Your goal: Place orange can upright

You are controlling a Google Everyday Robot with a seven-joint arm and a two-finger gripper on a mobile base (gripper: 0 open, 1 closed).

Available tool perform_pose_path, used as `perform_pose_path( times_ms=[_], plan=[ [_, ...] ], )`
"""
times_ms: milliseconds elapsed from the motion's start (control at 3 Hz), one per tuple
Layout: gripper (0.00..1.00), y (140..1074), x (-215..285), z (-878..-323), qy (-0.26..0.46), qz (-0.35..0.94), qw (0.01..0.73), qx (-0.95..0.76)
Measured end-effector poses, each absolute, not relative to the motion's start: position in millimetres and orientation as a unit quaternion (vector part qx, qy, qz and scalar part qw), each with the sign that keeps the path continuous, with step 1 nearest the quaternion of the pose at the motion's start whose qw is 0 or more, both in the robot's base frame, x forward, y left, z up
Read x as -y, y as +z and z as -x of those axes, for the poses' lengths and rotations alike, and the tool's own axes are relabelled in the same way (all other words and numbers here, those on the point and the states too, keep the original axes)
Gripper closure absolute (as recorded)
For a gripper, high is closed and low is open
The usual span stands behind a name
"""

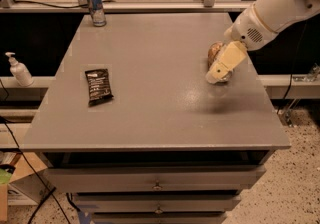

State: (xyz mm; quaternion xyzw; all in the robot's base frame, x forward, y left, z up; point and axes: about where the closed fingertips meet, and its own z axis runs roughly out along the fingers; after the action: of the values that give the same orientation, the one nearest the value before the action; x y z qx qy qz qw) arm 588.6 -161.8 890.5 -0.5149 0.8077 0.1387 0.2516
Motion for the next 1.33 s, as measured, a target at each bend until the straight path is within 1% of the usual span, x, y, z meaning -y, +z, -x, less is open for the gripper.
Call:
perform_pose_path(
  times_ms=[333, 1000, 1333],
  plan=[
    [0.00, 876.0, 166.8, -606.4, 0.129, 0.482, 0.243, -0.832],
    [0.00, 868.1, 188.7, -649.2, 0.105, 0.412, 0.255, -0.868],
    [0.00, 856.3, 196.5, -666.7, 0.097, 0.385, 0.250, -0.883]
  ],
)
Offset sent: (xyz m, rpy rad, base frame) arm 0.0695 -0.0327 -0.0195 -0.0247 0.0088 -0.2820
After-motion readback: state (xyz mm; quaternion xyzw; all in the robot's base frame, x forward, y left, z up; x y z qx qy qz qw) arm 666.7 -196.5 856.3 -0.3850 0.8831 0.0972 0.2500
